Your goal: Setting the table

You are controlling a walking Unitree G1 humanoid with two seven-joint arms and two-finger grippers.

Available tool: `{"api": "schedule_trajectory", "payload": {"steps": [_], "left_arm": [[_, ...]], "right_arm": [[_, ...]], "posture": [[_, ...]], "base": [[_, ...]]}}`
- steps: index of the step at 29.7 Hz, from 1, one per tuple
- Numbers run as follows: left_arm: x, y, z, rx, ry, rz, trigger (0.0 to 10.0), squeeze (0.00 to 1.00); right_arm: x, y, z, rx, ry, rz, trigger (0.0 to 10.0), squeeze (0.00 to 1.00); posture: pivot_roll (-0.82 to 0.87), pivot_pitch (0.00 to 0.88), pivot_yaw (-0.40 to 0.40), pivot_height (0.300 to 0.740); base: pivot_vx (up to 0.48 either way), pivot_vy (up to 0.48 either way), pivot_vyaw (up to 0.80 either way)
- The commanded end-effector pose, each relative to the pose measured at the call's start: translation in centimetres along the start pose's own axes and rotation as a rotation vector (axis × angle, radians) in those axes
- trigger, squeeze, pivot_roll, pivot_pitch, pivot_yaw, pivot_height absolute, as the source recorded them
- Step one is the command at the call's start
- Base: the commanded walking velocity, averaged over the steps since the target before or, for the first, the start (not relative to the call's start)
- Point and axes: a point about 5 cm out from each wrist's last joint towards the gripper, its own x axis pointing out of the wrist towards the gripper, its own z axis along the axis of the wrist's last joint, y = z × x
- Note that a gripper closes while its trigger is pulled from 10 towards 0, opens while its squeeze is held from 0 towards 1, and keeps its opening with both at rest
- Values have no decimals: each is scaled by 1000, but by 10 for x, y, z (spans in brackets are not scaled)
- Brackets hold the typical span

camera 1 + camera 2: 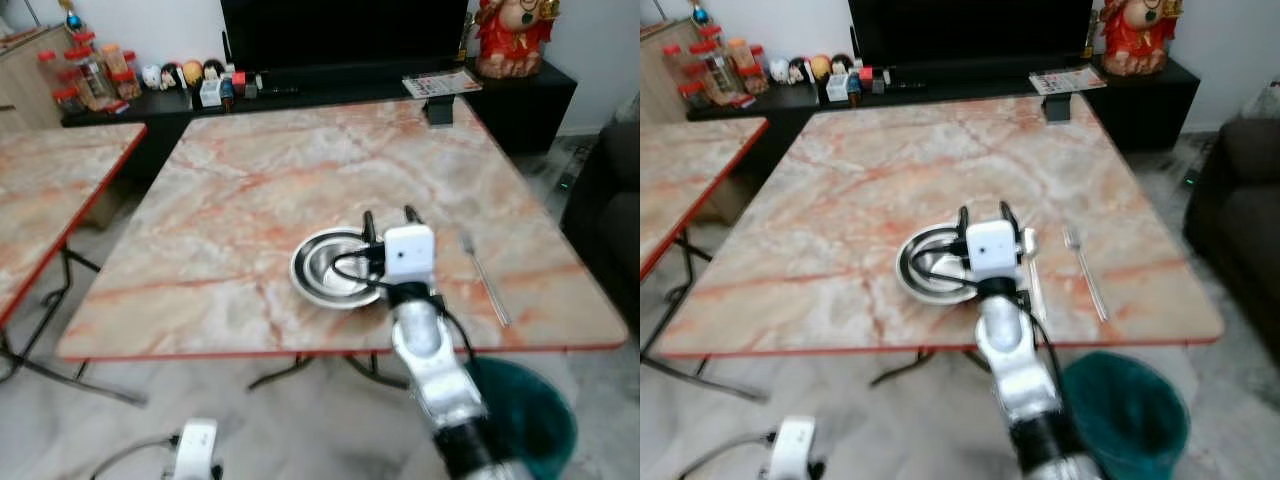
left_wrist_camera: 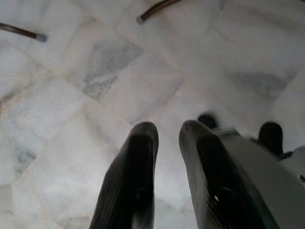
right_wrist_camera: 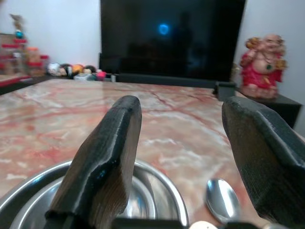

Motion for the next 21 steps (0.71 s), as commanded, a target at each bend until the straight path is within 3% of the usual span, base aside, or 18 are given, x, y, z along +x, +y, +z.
{"api": "schedule_trajectory", "payload": {"steps": [1, 19, 21], "left_arm": [[0, 8, 2, -2, -5, 23, 10000, 0], [-1, 9, 2, 16, -2, 21, 10000, 0], [-1, 12, 1, 19, -1, 25, 10000, 0]], "right_arm": [[0, 6, 2, 13, -5, 11, 10000, 0], [-17, -4, -25, -36, 69, 19, 10000, 0], [-25, -2, -39, -40, 120, 40, 10000, 0]], "posture": [[-64, 35, 103, 740], [-60, 12, 99, 740], [-52, 5, 99, 740]], "base": [[0, 371, 0], [0, 360, 0], [0, 339, 0]]}}
